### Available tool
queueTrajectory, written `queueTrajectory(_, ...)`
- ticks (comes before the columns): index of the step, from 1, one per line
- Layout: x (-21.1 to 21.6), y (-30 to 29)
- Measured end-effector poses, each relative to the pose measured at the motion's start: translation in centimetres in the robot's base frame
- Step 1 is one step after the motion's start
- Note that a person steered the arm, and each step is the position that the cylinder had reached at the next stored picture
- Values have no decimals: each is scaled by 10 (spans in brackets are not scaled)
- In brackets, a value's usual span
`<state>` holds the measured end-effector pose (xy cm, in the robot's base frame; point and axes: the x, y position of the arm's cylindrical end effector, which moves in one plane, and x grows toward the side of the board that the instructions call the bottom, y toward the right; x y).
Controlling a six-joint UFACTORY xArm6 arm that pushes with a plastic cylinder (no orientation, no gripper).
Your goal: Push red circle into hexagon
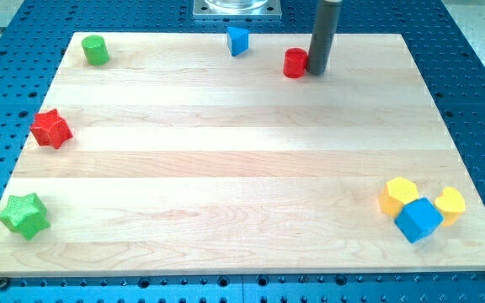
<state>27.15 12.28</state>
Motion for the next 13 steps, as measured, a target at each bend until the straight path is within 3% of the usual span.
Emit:
queueTrajectory(2, 6, -70)
queueTrajectory(3, -24, -76)
queueTrajectory(4, 0, -127)
queueTrajectory(6, 139, -24)
queueTrajectory(7, 189, 22)
queueTrajectory(11, 194, -92)
queueTrajectory(12, 209, -79)
queueTrajectory(13, 215, 10)
